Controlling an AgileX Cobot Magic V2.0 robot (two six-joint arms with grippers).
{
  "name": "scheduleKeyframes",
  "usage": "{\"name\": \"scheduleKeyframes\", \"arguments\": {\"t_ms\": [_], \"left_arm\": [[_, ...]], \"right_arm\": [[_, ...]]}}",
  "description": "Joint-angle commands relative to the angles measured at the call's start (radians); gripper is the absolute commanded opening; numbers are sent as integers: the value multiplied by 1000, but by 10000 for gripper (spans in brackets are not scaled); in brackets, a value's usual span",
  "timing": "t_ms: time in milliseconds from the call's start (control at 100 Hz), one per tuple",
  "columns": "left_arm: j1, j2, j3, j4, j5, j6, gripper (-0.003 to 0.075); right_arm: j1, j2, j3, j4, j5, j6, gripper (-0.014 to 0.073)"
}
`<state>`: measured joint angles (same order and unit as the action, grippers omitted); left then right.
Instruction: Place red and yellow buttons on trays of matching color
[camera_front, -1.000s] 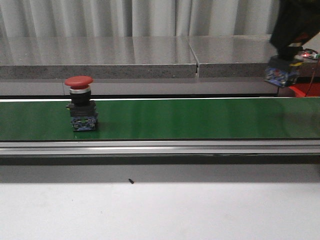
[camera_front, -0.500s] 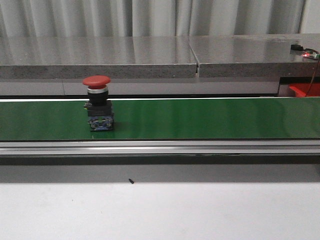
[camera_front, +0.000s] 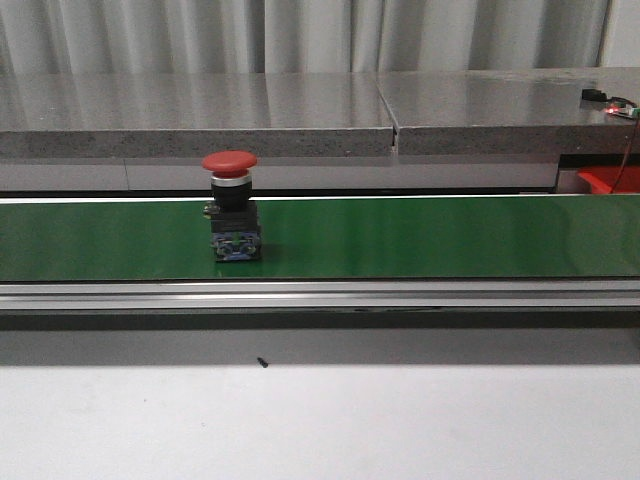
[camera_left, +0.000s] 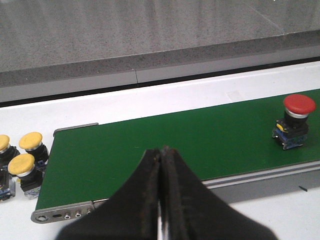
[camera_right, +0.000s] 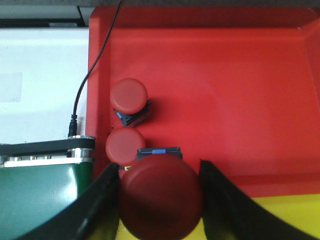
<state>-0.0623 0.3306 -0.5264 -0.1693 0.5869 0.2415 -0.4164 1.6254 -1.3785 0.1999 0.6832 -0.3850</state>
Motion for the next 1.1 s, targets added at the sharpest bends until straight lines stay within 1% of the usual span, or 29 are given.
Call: {"name": "scheduleKeyframes", "arguments": {"t_ms": [0,300,460,790,970,1090], "left_arm": [[-8,8,-26,-12,-69,-10,-19],[-8,8,-26,-12,-69,-10,-19],[-8,8,-26,-12,-69,-10,-19],[-8,8,-26,-12,-69,-10,-19],[-8,8,-26,-12,-69,-10,-19],[-8,8,-26,-12,-69,-10,-19]], "right_arm": [[-6,-2,-66,14,-41,6,-65],[-38,129,-154,13,-43,44,-65],[-53,175,-171,14,-87,44,-65],[-53,309,-275,92,-88,44,-67],[-53,374,-326,97,-84,44,-67],[-53,394,-326,101,-112,44,-67]]}}
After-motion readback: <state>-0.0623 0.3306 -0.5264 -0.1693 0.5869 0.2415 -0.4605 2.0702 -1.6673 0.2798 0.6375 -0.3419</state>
